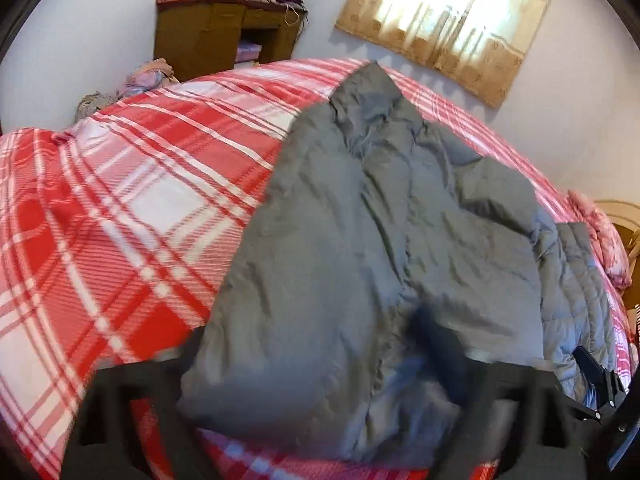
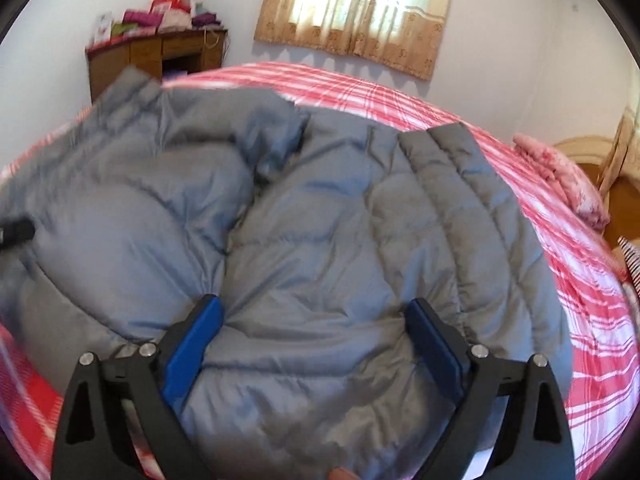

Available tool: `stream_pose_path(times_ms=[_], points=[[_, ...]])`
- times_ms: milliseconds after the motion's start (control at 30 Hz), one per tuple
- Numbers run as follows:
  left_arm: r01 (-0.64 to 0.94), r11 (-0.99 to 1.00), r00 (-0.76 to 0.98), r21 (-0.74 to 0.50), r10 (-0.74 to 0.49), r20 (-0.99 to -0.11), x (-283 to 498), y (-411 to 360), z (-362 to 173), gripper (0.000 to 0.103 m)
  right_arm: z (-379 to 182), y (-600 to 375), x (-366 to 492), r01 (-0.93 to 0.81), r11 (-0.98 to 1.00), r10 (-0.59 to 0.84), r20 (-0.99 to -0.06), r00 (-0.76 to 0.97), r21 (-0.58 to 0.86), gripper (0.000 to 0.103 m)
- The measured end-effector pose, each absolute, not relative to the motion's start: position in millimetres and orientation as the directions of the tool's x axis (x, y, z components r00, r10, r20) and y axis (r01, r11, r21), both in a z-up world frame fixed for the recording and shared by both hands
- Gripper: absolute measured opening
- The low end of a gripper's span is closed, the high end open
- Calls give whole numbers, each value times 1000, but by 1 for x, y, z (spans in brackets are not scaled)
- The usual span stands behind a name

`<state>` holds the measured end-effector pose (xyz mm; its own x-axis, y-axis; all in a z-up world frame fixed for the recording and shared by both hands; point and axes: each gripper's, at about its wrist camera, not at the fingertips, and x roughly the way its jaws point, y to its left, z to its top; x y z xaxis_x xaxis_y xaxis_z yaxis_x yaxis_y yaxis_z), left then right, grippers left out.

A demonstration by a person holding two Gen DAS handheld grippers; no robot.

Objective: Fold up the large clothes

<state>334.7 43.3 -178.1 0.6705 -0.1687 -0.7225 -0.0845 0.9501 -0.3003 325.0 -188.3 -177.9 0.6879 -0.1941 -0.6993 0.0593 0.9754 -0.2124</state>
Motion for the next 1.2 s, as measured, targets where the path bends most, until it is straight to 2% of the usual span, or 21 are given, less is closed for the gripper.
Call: stream_pose_path(times_ms=[33,67,100,167,300,500,567,733,833,900,967,1067,1200], points=[[-66,944,676,-324,-196,-710,337,44,-176,56,-178,-188,326,58,974,-198,-700,686,-218,96],[-15,914,673,-405,-290,-680,338,45,-178,34,-181,-187,327,57,973,-202,-701,684,-225,96],[7,890,660,-457,-347,-666,339,45,-180,29,-182,-187,328,56,972,-204,-703,681,-228,96],[19,878,672,-479,-366,-644,338,49,-178,14,-181,-186,328,54,972,-205,-703,681,-230,96],[34,875,696,-483,-367,-617,328,58,-168,10,-180,-183,324,66,968,-222,-703,676,-242,96],[46,865,709,-500,-381,-593,314,78,-153,9,-179,-154,305,88,965,-238,-691,682,-246,84],[35,866,721,-499,-368,-588,310,88,-150,9,-180,-138,298,62,965,-225,-684,694,-254,84],[-1,887,753,-462,-303,-584,293,124,-131,9,-178,-105,292,-42,977,-118,-695,709,-208,84],[-8,911,782,-411,-251,-570,283,137,-112,9,-162,-109,290,-152,985,52,-711,701,-78,84],[11,923,811,-384,-234,-537,276,138,-91,9,-145,-132,283,-127,992,78,-692,718,-21,84],[48,941,835,-336,-222,-504,273,123,-68,9,-124,-161,269,-78,997,47,-646,762,-19,86],[132,967,863,-217,-220,-455,268,75,-37,9,-106,-217,252,29,999,-48,-599,799,-41,98],[282,959,870,-25,-267,-414,268,-20,-13,9,-111,-309,240,223,974,-193,-610,768,-26,98]])
